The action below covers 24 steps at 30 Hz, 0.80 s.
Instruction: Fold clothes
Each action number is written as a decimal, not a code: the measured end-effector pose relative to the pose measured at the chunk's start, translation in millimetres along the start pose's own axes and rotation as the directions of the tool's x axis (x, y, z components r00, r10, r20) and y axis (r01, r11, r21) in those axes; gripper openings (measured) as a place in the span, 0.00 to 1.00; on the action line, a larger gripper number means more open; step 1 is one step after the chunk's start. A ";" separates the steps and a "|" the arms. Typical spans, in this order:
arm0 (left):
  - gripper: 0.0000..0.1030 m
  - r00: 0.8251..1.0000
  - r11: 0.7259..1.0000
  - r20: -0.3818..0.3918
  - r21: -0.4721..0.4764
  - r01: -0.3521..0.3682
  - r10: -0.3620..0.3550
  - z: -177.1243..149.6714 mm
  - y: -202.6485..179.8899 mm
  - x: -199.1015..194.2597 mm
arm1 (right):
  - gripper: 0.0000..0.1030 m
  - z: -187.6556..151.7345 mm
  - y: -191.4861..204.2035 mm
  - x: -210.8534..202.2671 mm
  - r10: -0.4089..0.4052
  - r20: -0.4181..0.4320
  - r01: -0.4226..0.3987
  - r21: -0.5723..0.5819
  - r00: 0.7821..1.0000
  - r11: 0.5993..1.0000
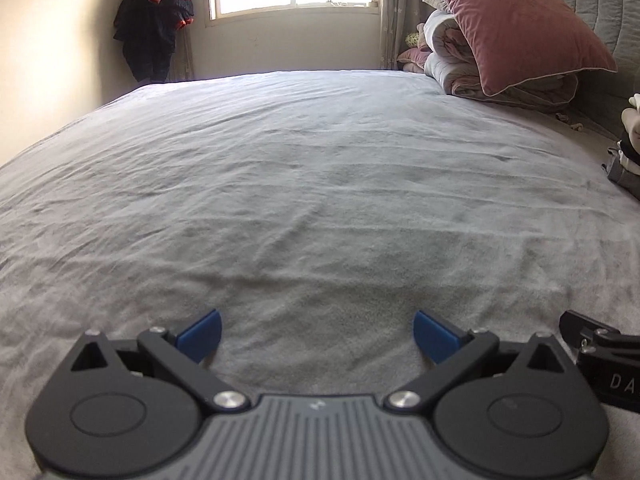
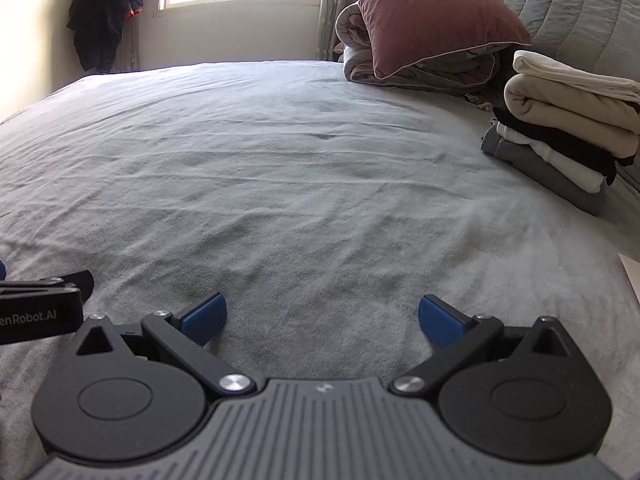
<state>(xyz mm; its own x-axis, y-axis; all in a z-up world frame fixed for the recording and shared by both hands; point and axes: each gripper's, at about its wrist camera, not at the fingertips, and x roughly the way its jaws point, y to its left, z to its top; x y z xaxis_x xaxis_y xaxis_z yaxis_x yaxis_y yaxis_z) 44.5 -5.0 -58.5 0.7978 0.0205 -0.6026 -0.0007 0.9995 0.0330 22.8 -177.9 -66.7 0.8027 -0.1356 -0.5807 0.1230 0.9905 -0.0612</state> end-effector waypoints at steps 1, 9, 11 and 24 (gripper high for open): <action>1.00 1.000 1.000 0.000 -0.003 0.002 -0.002 -0.3 0.4 -0.1 | 1.00 -0.1 0.1 -0.1 0.000 0.001 0.000 0.000 1.000 1.000; 1.00 1.000 1.000 -0.003 -0.006 0.006 -0.006 1.1 0.1 -1.0 | 1.00 12.2 -24.2 -14.1 -0.091 0.036 0.089 0.056 0.995 0.994; 1.00 1.000 1.000 -0.015 0.016 0.002 -0.002 5.5 -5.9 -2.9 | 1.00 18.1 -35.8 -20.7 -0.135 0.050 0.131 0.082 0.990 0.988; 1.00 0.909 0.884 -0.047 0.218 0.415 -0.415 54.4 -115.4 -91.0 | 1.00 45.7 -125.6 -70.8 -0.405 0.063 0.384 0.218 0.912 0.897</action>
<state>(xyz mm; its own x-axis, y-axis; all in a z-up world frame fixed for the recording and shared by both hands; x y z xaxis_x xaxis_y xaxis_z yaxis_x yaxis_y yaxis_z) 4.8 -123.6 35.8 0.6971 -0.3950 -0.5984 0.4614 0.8859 -0.0472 -22.7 -293.7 19.2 0.7190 -0.5264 -0.4538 0.5455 0.8320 -0.1007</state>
